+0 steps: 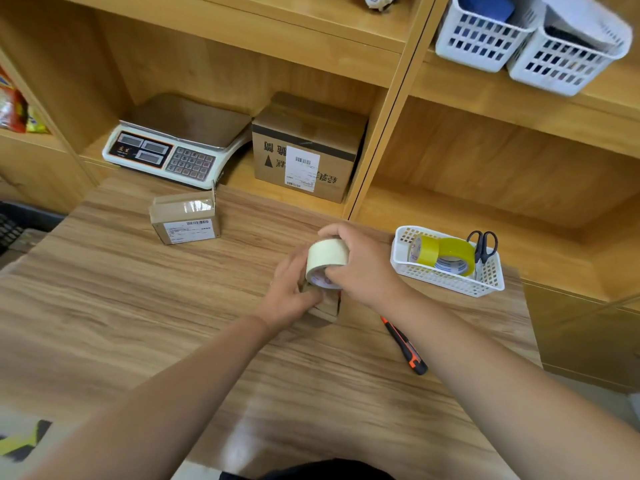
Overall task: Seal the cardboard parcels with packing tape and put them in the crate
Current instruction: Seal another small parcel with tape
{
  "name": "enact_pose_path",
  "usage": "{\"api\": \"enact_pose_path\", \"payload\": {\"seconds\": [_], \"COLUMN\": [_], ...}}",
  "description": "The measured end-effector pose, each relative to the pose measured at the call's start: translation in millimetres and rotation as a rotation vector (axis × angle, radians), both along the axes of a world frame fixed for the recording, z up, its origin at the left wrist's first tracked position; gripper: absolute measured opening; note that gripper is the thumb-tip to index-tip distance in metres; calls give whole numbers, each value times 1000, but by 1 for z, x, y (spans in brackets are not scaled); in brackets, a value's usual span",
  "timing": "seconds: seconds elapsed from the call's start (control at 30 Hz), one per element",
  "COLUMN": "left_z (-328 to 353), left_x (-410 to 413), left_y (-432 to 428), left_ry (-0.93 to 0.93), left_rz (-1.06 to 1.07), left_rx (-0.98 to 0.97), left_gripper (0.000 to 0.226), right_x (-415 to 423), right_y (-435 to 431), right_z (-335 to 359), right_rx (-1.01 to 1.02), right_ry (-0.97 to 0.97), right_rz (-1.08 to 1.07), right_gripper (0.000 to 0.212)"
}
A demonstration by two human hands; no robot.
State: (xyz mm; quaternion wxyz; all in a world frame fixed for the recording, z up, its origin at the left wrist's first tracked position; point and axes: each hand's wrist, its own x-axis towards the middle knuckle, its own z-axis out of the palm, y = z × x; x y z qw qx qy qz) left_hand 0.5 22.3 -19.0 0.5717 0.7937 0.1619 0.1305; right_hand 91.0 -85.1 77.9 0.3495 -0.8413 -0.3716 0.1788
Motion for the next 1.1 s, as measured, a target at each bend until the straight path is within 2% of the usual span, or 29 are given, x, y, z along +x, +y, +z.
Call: {"api": "enact_pose_path", "payload": {"seconds": [0.07,0.13,0.27,0.33,0.43,0.63,0.87,1.0,1.1], "left_z": [-1,-4,-12,-9,-6,-12,-6,-6,-7], "left_x": [-7,-12,-25,-31,-37,-43,-42,-44,-45], "left_y": [10,24,47,54,61,71,66,66,65], "left_ry": [42,66,65,66,75,141,128,98,97], "left_rz": [48,74,-17,-51,-82,-64,-104,-85,-78], "left_rx": [-58,-136,-37,-82,-138,-120,-156,-263,-258], "left_gripper": [68,51,32,34,43,65,59,54,53], "right_x": [-2,-4,-15,-18,-21,-17,0,4,4], "right_y": [4,6,11,18,24,18,-6,-15,-19], "right_z": [-1,-8,-17,-13,-2,11,4,-5,-9], "right_rx": [-11,-60,-111,-146,-186,-252,-373,-544,-573], "right_ry": [21,5,9,-18,-103,-190,-413,-600,-553], "right_rz": [-14,-10,6,35,100,119,212,262,257], "right_gripper": [56,54,47,45,54,53,47,73,56]}}
